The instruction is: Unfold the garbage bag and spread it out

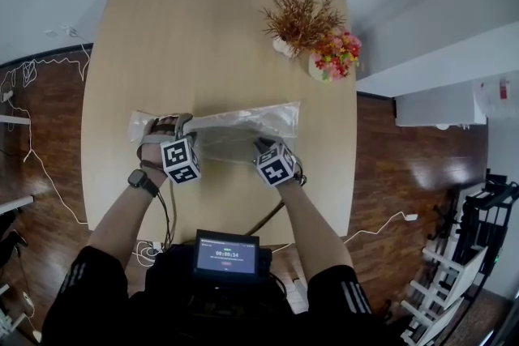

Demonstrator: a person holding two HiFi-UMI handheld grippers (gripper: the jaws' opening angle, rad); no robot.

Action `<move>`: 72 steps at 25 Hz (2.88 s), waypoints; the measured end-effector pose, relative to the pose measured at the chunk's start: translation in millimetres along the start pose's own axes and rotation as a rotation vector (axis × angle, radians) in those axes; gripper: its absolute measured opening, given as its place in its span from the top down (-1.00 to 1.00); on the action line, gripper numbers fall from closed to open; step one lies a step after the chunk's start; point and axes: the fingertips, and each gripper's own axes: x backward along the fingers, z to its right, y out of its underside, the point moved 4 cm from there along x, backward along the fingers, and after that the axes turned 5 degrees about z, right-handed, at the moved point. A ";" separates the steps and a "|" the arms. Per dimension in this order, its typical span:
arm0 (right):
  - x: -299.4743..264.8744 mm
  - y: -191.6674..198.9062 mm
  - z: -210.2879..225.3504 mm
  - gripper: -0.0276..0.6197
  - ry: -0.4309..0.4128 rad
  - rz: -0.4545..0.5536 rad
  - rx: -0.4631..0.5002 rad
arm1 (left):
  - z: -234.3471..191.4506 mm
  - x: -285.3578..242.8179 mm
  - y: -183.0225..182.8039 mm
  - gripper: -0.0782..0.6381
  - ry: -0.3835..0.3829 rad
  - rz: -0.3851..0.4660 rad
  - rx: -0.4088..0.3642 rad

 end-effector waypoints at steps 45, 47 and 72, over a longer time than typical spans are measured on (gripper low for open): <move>1.4 0.7 -2.0 0.56 0.012 0.014 0.026 | -73.3 -91.7 29.3 0.79 0.059 -0.107 -0.064; 1.5 1.8 -2.0 0.56 0.010 0.023 0.002 | -72.9 -91.1 29.5 0.79 0.052 -0.102 -0.063; -18.3 -138.1 -48.2 0.38 -0.130 0.261 0.092 | -75.3 -95.2 26.4 0.79 0.033 -0.081 -0.015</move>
